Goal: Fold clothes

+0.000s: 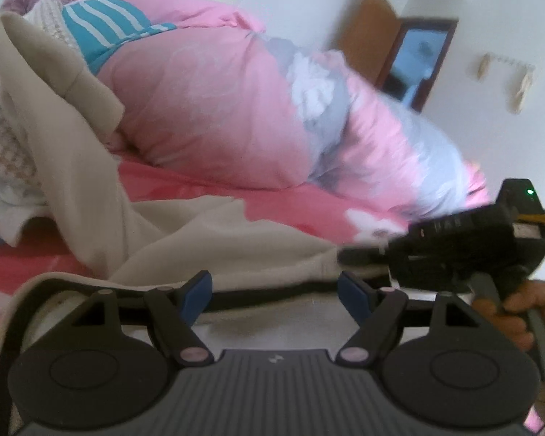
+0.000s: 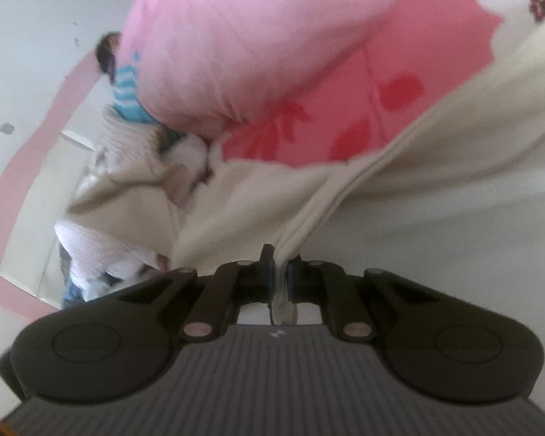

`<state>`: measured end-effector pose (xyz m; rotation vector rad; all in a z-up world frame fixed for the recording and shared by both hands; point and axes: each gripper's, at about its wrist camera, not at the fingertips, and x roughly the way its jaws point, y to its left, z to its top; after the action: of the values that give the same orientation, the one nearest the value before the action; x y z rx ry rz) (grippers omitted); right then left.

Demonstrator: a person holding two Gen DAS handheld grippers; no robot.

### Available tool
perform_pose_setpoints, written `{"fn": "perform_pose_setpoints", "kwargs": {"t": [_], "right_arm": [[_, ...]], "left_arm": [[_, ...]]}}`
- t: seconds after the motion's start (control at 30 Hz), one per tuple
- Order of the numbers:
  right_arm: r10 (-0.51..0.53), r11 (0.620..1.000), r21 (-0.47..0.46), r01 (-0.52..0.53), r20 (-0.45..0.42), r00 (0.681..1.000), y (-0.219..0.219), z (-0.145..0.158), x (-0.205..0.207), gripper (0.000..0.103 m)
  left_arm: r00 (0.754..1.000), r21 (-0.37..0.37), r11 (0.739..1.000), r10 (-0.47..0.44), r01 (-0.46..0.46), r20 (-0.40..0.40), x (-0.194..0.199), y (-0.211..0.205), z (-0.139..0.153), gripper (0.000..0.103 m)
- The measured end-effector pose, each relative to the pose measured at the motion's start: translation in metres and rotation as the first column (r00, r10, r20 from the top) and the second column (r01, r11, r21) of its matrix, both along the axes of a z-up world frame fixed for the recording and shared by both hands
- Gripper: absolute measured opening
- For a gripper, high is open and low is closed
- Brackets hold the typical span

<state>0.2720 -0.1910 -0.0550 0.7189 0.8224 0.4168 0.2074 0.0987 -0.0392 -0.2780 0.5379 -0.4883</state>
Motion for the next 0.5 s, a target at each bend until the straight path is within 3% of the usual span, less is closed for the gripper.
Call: {"fn": "perform_pose_setpoints", "kwargs": {"t": [0.17,0.5], "right_arm": [[-0.047,0.999,-0.015,0.049,0.130,0.990,-0.013,0.042,0.020,0.004],[-0.097,0.978,-0.150,0.147,0.298,0.950,-0.014,0.100,0.132,0.003]], "left_arm": [[1.000,0.025,1.000,-0.013,0.012,0.009,-0.003,-0.010,-0.001,0.078],[0.998,0.051,0.997,0.053,-0.051,-0.032,0.006,-0.012,-0.005,0.078]]}}
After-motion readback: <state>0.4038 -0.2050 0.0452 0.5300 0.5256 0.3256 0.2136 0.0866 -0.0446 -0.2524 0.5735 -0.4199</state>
